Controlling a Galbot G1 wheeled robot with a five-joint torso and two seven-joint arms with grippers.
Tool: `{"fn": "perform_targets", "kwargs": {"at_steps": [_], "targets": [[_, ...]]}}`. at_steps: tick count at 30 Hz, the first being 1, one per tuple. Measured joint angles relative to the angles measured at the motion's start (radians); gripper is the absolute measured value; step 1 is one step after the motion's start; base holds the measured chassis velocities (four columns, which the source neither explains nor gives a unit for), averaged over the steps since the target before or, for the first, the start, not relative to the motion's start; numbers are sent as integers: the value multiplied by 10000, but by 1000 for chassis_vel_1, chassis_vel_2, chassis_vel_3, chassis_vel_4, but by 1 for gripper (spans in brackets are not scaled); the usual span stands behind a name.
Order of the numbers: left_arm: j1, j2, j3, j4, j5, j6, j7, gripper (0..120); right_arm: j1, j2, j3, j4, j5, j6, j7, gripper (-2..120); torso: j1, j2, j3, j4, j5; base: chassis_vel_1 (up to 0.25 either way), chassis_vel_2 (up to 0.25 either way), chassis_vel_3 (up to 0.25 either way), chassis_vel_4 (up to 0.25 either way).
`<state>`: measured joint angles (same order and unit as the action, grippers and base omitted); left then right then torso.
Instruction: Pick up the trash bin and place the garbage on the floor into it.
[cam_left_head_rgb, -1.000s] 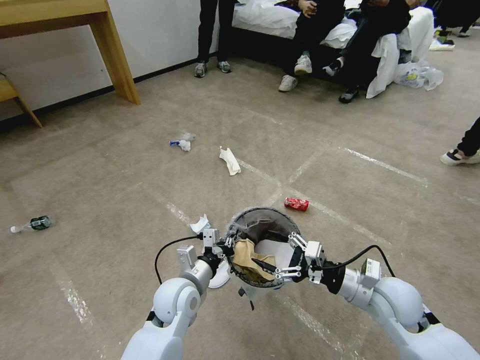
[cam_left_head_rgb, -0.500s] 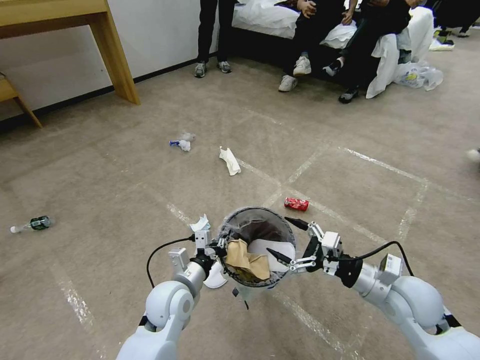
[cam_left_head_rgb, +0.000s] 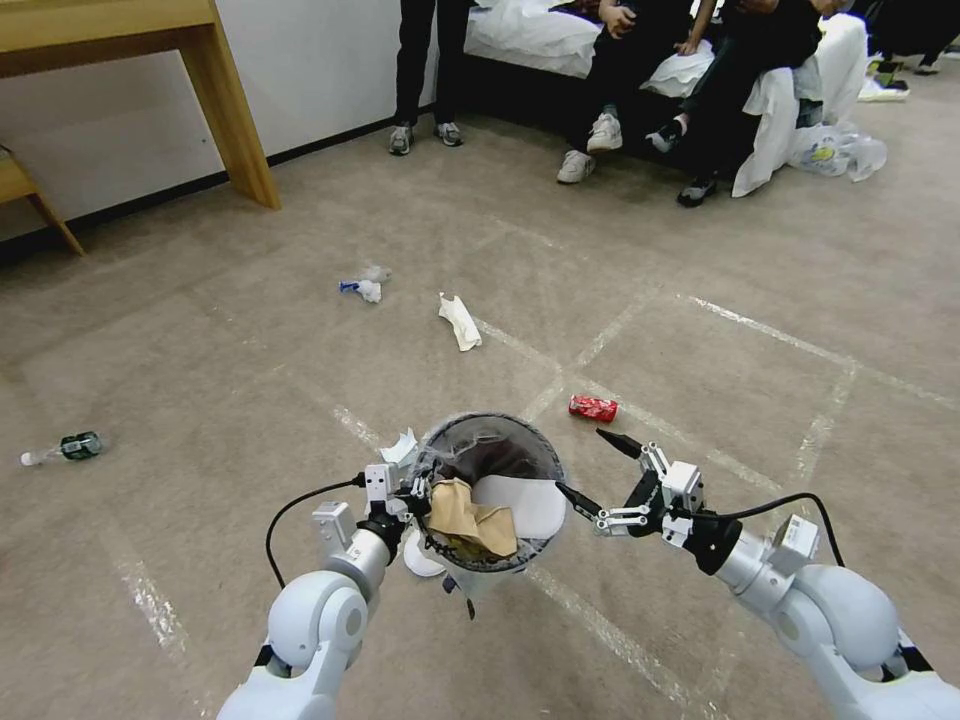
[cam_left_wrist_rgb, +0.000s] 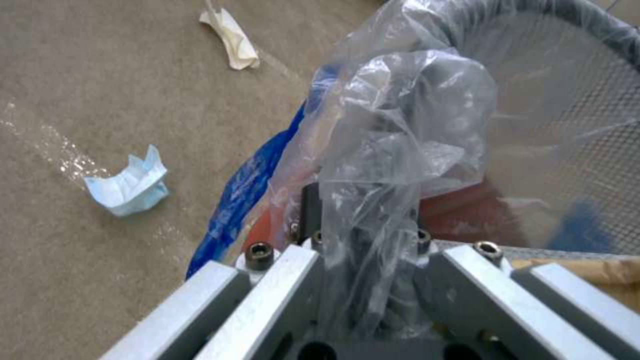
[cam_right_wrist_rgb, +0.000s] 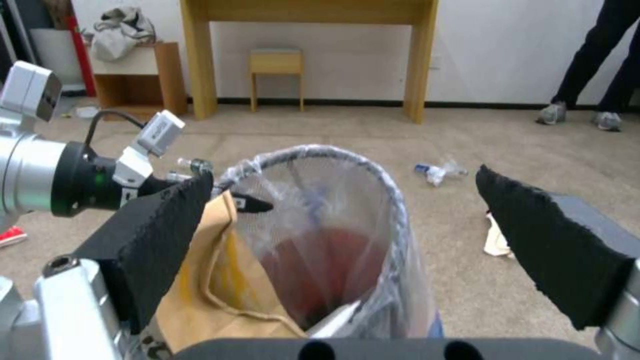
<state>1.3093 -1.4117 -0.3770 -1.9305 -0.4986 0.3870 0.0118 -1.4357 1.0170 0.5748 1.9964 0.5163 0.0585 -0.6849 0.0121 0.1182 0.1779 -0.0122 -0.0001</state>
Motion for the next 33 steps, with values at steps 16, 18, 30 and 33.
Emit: {"fn": "perform_targets", "kwargs": {"at_steps": [16,18,30,33], "targets": [[-72,126,-179,-86,-51,47,-8,1,-230,693,-23,-465,-945,459,-453,100,0,0,0,0,0,0,0,0,0],[-62,119,-207,-79,-52,47,-8,1,-242,703,-48,-468,-975,476,-469,100,0,0,0,0,0,0,0,0,0],[-67,60,-219,-50,-84,188,93,1,-98,675,-209,-570,-987,496,-504,100,0,-1,1,0,1,0,0,0,0],[-87,58,-216,-46,-60,190,116,1,-88,666,-209,-577,-983,498,-504,100,0,-1,0,0,0,0,0,0,0]]}}
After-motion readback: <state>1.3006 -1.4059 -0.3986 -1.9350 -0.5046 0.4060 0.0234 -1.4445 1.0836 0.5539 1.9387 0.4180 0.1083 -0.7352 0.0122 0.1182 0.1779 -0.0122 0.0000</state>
